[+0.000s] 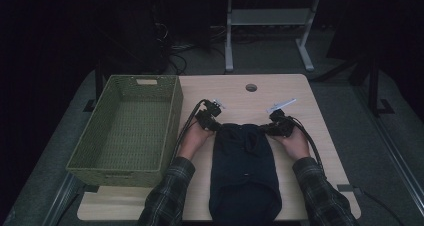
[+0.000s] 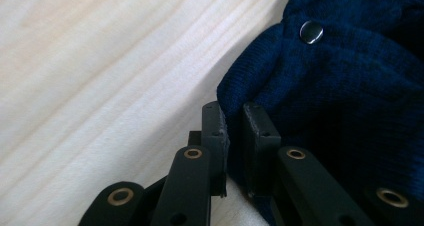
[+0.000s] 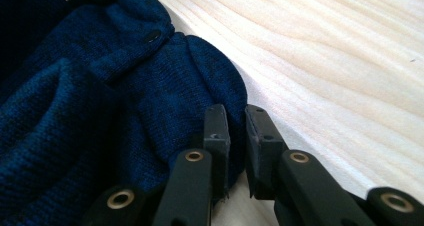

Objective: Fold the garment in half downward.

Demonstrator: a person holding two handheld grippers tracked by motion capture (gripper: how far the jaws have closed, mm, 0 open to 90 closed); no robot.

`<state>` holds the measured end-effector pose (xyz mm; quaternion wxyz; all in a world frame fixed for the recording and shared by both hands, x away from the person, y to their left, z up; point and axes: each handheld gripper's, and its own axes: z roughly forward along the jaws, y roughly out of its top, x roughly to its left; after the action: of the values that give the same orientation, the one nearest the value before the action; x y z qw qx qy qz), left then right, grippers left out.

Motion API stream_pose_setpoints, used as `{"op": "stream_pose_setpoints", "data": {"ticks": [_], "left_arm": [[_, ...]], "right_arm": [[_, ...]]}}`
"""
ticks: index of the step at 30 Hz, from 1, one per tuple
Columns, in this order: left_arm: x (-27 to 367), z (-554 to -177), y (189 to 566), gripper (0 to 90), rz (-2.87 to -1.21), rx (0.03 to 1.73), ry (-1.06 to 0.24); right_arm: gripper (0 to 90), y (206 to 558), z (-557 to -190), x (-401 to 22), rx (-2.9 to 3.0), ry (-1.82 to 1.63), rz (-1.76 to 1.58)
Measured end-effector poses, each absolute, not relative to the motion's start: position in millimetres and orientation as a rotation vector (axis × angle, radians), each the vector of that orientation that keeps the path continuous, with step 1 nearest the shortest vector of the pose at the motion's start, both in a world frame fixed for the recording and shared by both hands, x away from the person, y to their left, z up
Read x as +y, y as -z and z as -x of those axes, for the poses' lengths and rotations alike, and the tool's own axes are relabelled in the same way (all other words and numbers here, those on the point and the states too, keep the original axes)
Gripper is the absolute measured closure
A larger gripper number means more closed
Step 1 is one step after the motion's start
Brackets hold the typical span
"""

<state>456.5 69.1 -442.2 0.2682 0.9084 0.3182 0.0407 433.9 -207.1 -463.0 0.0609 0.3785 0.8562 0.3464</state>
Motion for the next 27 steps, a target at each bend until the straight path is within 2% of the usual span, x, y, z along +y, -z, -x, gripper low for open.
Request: {"op": "stream_pose_setpoints", "data": {"ticks": [9, 27], "left_arm": [[72.0, -453.3, 415.0, 81.6, -2.358, 0.852, -0.192], [74.2, -444.1, 316.2, 81.8, -2.241, 0.744, -0.447]], "right_arm": [[81.3, 435.1, -436.8, -209.0, 2.558, -1.046, -1.134], [81.2, 338.7, -428.8, -216.3, 2.310, -1.130, -0.951]]}}
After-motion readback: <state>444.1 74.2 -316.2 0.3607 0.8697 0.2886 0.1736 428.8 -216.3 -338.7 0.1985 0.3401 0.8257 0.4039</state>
